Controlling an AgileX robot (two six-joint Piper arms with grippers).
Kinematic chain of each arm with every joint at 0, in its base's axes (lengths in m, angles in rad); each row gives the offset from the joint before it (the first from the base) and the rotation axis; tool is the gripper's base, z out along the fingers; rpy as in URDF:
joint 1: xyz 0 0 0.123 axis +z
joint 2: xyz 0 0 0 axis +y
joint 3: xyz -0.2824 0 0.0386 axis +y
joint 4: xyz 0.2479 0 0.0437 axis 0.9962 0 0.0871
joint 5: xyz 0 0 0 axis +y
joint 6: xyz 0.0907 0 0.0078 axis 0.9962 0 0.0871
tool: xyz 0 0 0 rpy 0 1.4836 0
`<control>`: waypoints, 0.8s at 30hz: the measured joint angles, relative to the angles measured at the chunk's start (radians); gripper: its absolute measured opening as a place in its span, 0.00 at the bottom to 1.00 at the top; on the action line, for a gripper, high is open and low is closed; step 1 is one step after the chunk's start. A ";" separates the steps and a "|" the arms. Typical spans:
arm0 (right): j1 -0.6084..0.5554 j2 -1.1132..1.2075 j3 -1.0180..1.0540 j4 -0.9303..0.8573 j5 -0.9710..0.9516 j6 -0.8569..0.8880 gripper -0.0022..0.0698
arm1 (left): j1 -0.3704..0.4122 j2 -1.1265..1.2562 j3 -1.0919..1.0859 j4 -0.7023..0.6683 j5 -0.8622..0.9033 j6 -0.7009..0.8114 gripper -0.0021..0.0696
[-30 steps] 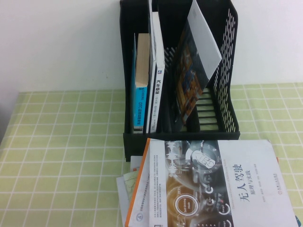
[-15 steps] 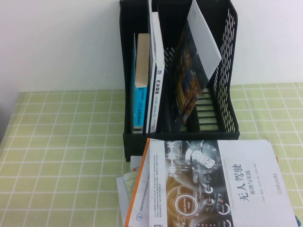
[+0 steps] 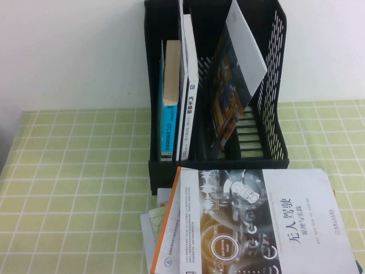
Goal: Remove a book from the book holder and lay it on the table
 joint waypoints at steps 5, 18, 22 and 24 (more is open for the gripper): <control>-0.084 -0.044 0.102 0.070 -0.073 -0.035 0.03 | 0.000 0.000 0.000 0.000 0.000 0.000 0.03; -0.229 -0.080 0.112 0.120 0.071 -0.053 0.03 | 0.000 0.000 0.000 0.000 0.000 0.000 0.03; -0.230 -0.080 0.112 0.122 0.073 -0.053 0.03 | 0.000 0.000 0.000 0.000 0.000 0.000 0.03; -0.230 -0.080 0.112 0.122 0.073 -0.053 0.03 | 0.000 0.000 0.000 0.000 0.000 0.000 0.03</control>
